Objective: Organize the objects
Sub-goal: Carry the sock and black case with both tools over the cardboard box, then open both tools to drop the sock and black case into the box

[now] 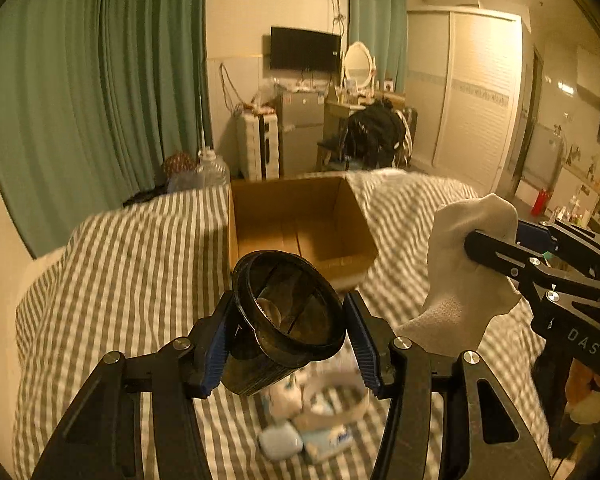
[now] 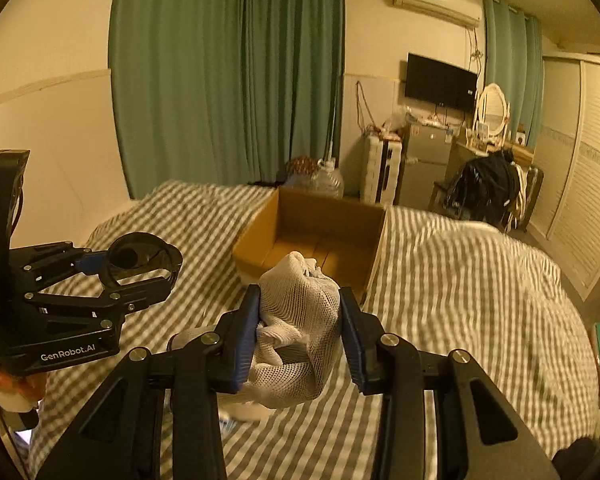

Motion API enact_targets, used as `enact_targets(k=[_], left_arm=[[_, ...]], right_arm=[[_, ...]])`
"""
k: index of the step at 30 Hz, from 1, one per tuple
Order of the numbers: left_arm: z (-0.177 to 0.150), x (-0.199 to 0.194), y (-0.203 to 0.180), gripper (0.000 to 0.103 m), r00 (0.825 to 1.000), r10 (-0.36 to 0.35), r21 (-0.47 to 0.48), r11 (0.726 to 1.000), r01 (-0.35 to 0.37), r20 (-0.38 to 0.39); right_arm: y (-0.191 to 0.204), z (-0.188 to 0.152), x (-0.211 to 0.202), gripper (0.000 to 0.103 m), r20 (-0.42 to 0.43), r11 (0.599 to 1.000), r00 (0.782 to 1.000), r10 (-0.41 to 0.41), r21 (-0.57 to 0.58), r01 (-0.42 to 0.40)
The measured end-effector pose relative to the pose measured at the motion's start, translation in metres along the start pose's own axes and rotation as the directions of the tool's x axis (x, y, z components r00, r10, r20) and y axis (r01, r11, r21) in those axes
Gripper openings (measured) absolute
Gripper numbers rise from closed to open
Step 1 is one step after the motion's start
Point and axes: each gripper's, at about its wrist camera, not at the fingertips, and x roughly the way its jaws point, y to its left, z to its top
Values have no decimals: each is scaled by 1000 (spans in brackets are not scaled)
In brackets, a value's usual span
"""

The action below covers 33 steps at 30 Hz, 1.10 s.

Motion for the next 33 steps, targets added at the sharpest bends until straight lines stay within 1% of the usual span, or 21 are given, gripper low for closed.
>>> enact_targets(k=[2, 4, 6, 9, 13, 17, 19, 22, 25, 29, 30, 32, 33], left_arm=[[13, 5, 2, 55, 1000, -8, -9, 1000, 8, 8], [30, 16, 6, 55, 1000, -7, -25, 1000, 7, 17], [46, 31, 10, 55, 1000, 4, -32, 999, -4, 19], [63, 52, 13, 55, 1000, 18, -28, 999, -17, 16], [89, 92, 19, 55, 1000, 28, -14, 999, -28, 1], [106, 136, 28, 55, 998, 57, -1, 998, -57, -21], [108, 157, 30, 55, 998, 52, 1, 999, -52, -42], [111, 190, 35, 55, 996, 19, -14, 1000, -20, -82], [107, 219, 35, 55, 994, 31, 0, 1000, -31, -103], [95, 259, 34, 55, 988, 23, 16, 1000, -20, -153], [84, 259, 35, 55, 987, 24, 25, 999, -20, -161], [75, 267, 32, 55, 984, 27, 43, 999, -19, -175], [71, 273, 30, 55, 983, 26, 48, 999, -18, -182]], right_arm=[[-4, 13, 2, 38, 21, 1000, 1000, -16, -8, 17], [-11, 28, 8, 38, 34, 1000, 999, -11, -2, 11], [-18, 39, 15, 38, 43, 1000, 999, -1, 10, 1], [-27, 58, 33, 38, 54, 1000, 998, -18, 6, 18], [-39, 84, 69, 38, 63, 999, 997, -38, -3, 38], [-50, 100, 107, 38, 66, 998, 996, -60, -5, 61], [-58, 105, 133, 38, 57, 998, 996, -65, 5, 65], [-69, 106, 169, 38, 33, 997, 997, -77, 21, 76], [-79, 104, 205, 38, -1, 997, 997, -73, 37, 73], [-86, 97, 244, 38, -43, 995, 995, -93, 25, 94], [-85, 95, 255, 38, -55, 995, 994, -96, 16, 97], [-84, 87, 275, 38, -84, 996, 993, -87, 9, 88], [-83, 80, 279, 38, -93, 996, 992, -83, 9, 84]])
